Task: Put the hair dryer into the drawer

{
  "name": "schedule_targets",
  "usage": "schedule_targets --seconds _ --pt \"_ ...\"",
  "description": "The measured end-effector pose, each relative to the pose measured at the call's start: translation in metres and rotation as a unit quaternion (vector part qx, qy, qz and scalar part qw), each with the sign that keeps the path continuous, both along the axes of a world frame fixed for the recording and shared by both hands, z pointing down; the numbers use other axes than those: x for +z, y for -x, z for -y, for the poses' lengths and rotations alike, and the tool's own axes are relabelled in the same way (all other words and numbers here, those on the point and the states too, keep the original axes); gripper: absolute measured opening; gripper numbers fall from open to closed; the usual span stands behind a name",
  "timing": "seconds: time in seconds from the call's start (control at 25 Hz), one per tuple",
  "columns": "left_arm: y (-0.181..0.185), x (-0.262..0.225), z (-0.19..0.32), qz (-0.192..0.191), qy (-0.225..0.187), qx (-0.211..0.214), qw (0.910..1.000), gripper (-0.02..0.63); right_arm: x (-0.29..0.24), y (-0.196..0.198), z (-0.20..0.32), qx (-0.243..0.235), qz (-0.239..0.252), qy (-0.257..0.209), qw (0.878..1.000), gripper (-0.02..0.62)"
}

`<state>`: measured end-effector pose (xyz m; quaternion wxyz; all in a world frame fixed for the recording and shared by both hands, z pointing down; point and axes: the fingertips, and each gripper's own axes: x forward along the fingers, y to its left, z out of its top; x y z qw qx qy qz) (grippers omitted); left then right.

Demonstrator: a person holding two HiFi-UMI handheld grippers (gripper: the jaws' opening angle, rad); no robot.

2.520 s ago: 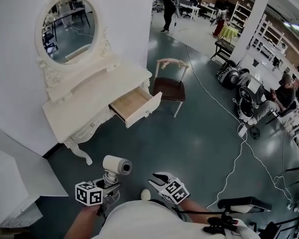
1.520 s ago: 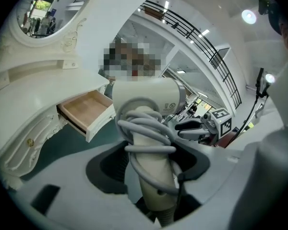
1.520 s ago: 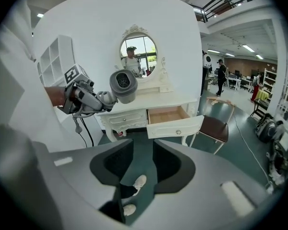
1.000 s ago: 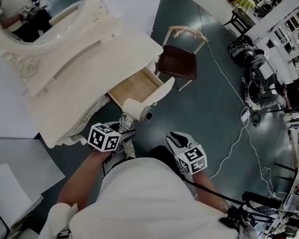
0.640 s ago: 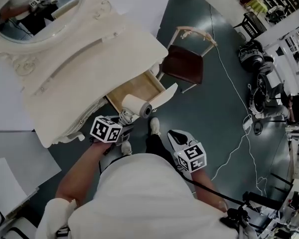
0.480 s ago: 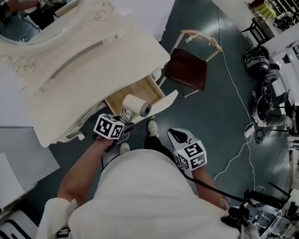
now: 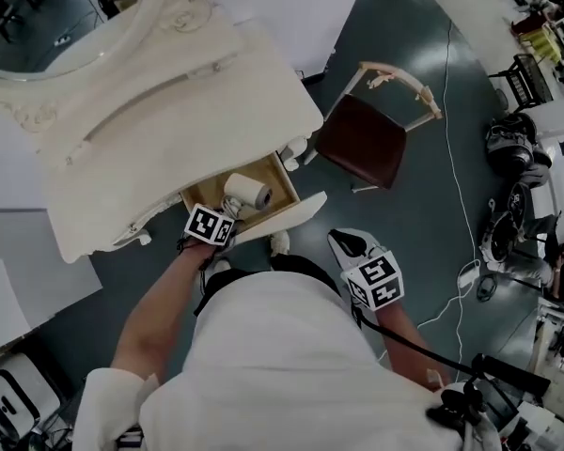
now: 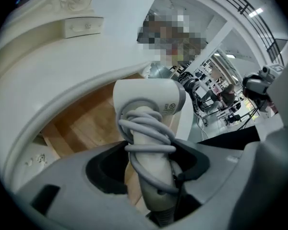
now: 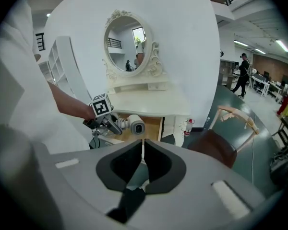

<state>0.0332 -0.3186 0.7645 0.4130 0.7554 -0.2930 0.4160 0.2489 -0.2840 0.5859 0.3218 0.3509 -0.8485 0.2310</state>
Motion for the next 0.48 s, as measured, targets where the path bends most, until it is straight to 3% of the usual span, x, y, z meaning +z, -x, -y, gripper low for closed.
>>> schedule_targets --seconds 0.2,0.48 --pt "-0.006 0.026 0.027 0.032 -0.003 -0.024 0.9992 0.264 0.010 -0.025 0.025 -0.031 -0.009 0.013 0.999 0.017" --pt "-0.004 0.056 0.050 0.069 -0.015 -0.063 0.9955 0.265 0.017 -0.055 0.039 -0.037 -0.024 0.030 0.999 0.021"
